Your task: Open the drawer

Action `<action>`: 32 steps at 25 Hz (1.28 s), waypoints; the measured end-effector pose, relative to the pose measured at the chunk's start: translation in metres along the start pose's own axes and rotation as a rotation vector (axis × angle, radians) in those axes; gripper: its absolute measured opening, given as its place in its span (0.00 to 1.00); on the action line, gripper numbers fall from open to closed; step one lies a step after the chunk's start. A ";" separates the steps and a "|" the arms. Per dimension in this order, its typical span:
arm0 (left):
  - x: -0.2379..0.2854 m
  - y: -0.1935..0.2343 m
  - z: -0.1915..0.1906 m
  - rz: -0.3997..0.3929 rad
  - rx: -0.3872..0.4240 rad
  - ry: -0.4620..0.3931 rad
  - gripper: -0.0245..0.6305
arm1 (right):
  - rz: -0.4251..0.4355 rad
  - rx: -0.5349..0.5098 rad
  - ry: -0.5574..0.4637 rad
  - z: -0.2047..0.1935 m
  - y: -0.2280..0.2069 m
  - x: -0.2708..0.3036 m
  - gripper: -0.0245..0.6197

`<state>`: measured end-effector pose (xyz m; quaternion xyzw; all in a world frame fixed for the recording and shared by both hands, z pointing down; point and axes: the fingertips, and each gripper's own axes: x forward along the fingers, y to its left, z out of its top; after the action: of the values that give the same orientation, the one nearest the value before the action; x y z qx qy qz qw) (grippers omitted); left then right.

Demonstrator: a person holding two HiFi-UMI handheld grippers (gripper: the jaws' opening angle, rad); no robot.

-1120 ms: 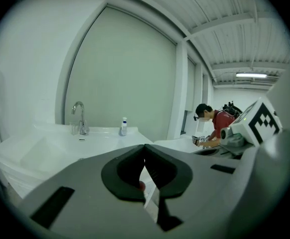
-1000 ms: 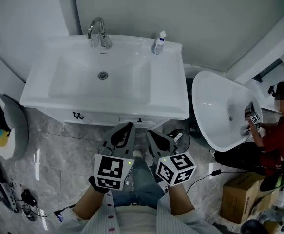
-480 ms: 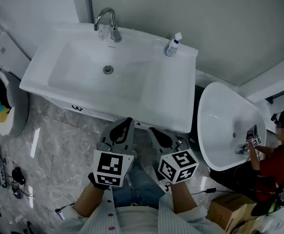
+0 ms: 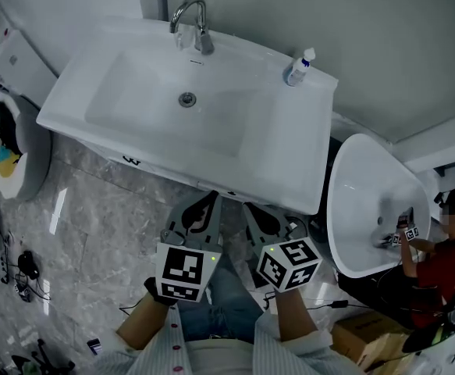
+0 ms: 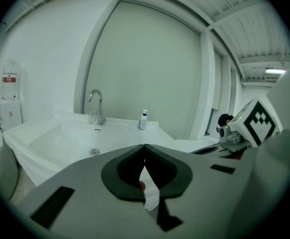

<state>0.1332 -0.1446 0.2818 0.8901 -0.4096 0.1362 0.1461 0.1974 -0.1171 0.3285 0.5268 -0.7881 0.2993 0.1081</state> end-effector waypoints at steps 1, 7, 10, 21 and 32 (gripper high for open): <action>-0.002 0.001 -0.003 0.000 -0.004 0.002 0.06 | -0.003 0.006 0.003 -0.003 0.000 0.001 0.05; -0.008 0.005 -0.025 -0.003 -0.017 0.020 0.06 | -0.036 0.024 0.001 -0.018 -0.003 0.008 0.05; -0.009 0.009 -0.038 0.001 -0.025 0.028 0.06 | -0.051 0.027 -0.005 -0.025 -0.005 0.012 0.05; -0.001 0.031 -0.095 0.027 -0.041 0.046 0.06 | -0.090 0.005 0.034 -0.080 -0.018 0.044 0.05; 0.007 0.045 -0.152 0.036 -0.062 0.067 0.06 | -0.115 0.005 0.068 -0.129 -0.035 0.078 0.05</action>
<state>0.0846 -0.1213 0.4308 0.8724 -0.4247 0.1559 0.1850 0.1771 -0.1108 0.4823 0.5610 -0.7517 0.3124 0.1505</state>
